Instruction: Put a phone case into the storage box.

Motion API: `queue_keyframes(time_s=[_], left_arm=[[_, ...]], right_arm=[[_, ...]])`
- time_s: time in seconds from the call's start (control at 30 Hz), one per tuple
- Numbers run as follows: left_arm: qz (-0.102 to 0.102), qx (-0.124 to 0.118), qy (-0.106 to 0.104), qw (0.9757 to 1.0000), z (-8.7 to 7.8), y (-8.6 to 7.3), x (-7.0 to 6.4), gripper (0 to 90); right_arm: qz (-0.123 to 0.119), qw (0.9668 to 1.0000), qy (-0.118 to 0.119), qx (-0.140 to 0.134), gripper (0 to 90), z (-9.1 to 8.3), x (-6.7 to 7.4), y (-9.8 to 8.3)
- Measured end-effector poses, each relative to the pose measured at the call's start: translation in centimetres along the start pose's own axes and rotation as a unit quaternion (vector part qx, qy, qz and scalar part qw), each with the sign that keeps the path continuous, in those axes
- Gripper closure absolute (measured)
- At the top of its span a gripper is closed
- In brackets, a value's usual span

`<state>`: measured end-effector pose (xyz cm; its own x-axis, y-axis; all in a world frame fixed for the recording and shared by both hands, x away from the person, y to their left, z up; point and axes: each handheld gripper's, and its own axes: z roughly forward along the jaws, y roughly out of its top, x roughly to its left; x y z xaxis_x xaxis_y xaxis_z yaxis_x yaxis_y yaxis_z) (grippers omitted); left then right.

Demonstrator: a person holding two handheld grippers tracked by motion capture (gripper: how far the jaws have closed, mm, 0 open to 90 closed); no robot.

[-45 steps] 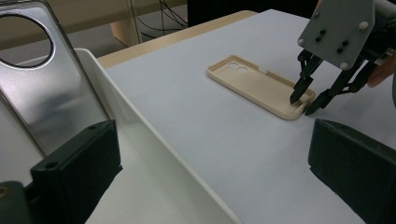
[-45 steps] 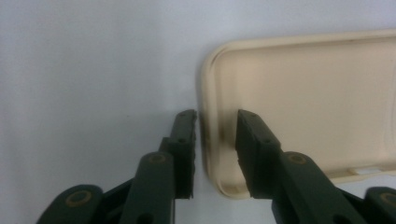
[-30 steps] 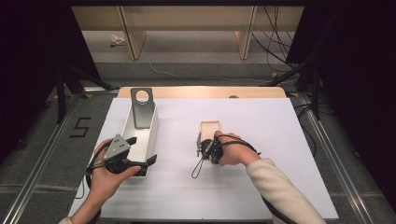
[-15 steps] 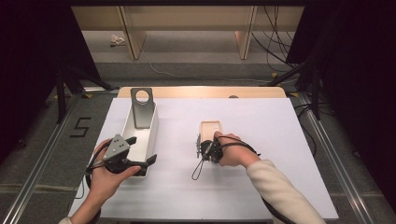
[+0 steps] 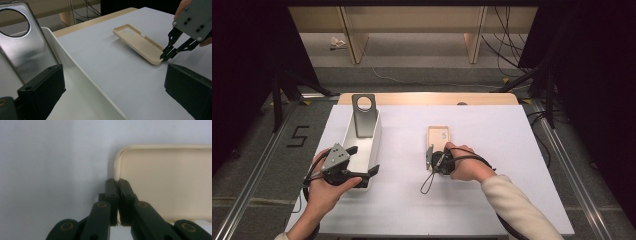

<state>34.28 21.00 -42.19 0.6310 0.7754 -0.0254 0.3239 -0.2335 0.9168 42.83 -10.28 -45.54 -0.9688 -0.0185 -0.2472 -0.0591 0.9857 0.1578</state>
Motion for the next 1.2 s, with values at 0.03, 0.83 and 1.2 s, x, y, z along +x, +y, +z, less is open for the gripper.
queue_keyframes(time_s=[0.03,0.83,1.2], left_arm=[[0.000,0.000,0.000,1.0000,0.0,0.0,0.0,2.5],[-0.005,-0.003,0.003,1.0000,-0.1,0.2,0.1,3.5],[-0.004,-0.004,0.000,1.0000,-0.1,0.3,0.0,4.1]], right_arm=[[-0.001,1.0000,-0.002,-0.003,88.4,-0.2,0.0,-0.2],[0.038,0.9851,-0.020,-0.167,88.5,-2.7,1.7,-2.7],[0.047,0.9752,-0.006,-0.216,88.4,-3.5,2.9,-3.8]])
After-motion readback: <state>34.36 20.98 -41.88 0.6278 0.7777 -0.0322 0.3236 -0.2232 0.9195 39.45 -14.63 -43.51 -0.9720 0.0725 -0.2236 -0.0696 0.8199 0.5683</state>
